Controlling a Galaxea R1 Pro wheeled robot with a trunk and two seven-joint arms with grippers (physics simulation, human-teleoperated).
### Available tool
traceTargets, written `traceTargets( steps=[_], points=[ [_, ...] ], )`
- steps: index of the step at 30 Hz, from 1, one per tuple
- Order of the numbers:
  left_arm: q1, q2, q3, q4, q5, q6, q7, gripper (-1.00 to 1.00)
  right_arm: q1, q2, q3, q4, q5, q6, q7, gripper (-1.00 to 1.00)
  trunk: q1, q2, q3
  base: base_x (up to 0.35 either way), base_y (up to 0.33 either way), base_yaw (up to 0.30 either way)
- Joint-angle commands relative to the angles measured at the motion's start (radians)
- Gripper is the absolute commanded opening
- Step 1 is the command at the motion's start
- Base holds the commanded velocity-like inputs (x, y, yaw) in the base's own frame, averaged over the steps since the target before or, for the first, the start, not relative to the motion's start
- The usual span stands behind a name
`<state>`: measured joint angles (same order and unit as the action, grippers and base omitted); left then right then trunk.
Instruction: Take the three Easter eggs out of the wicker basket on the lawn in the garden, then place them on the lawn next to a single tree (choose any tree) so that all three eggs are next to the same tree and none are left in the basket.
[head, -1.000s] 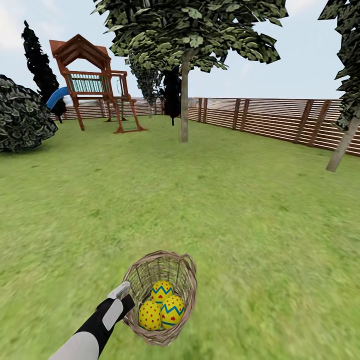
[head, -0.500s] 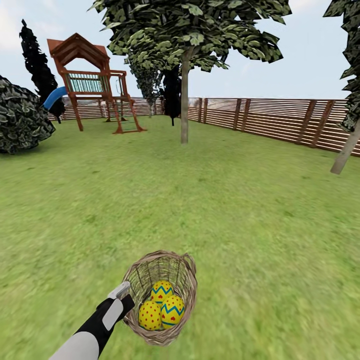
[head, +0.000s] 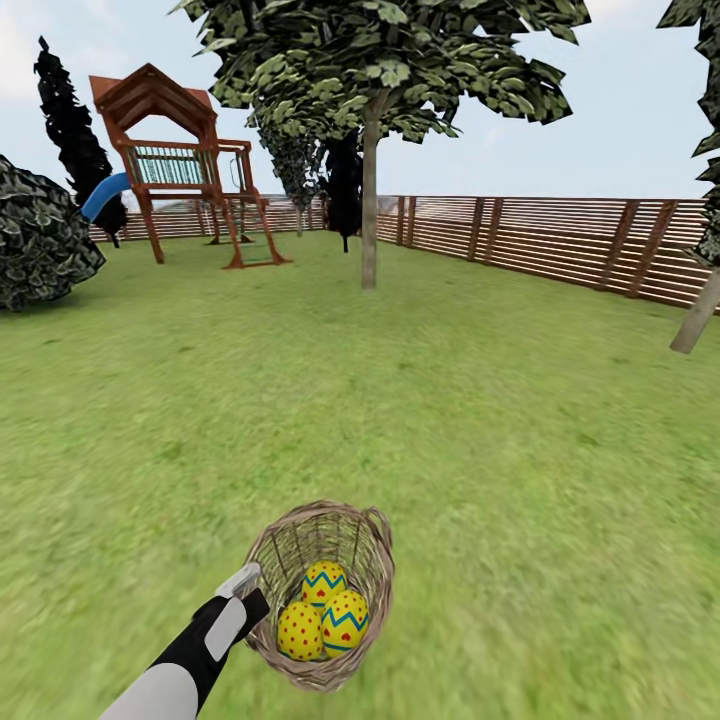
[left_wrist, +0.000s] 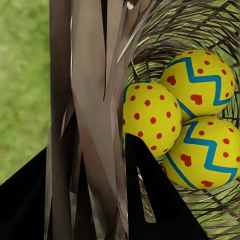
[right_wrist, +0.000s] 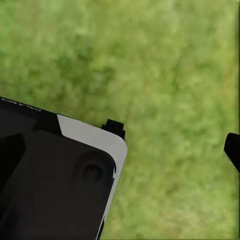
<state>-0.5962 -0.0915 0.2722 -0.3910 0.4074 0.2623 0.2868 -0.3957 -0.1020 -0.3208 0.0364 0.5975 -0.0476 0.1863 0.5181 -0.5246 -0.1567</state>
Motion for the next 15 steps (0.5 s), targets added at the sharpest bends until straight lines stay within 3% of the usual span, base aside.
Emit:
traceTargets(
  steps=[1,15],
  points=[
    [-0.001,-0.001,0.001,-0.003,0.013,0.003,0.006,-1.00,-0.002,-0.001,-0.008,0.003,0.007,-0.005,0.001,1.00,0.001,-0.002,-0.002,0.341,0.000,0.000],
    [-0.001,-0.001,0.001,-0.003,0.013,0.003,0.006,-1.00,-0.002,-0.001,-0.008,0.003,0.007,-0.005,0.001,1.00,0.001,-0.002,-0.002,0.341,0.000,0.000]
  ],
)
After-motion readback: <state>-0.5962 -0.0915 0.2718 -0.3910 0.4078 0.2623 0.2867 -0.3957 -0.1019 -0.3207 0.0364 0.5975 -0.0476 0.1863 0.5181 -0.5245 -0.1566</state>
